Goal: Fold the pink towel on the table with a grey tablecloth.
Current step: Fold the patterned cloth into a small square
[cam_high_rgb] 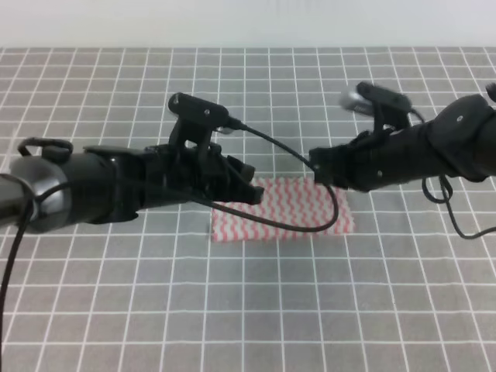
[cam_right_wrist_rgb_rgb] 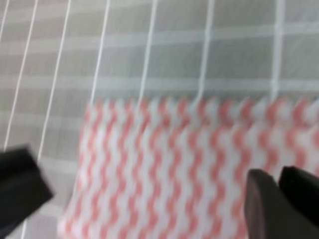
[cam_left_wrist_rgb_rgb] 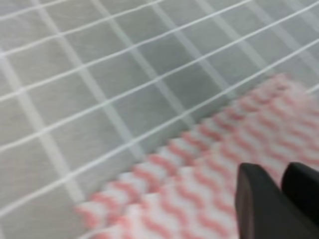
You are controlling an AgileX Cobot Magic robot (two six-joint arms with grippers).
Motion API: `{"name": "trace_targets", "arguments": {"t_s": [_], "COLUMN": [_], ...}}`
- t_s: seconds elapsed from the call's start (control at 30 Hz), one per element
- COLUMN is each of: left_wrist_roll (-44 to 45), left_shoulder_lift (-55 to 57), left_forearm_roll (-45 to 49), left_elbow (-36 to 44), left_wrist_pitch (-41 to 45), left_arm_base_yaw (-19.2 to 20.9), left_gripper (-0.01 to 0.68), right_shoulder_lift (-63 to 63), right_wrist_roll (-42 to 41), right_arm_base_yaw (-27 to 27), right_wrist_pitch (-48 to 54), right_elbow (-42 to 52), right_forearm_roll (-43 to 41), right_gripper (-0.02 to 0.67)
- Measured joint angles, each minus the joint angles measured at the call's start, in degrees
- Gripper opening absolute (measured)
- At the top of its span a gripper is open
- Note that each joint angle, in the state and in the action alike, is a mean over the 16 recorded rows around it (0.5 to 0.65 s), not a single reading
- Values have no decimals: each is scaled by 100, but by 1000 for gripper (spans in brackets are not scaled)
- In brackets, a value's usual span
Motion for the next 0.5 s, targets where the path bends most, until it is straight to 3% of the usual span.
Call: {"name": "trace_targets", "arguments": {"t_s": [0.23,0.5], "left_wrist_roll": [-1006,-1409], "left_shoulder_lift": [-47,274], "left_forearm_roll": [477,856], "left_elbow": [0,-3], "left_wrist_pitch": [216,293], "left_arm_base_yaw": [2,2], "left_gripper": [23,-1], "right_shoulder_lift": [33,290], "right_wrist_roll": [14,36], "right_arm_base_yaw": [0,0], "right_wrist_pitch": [724,918], "right_elbow": [-108,-112], "right_forearm_roll": [-301,-433], "right_gripper": [0,-14]}}
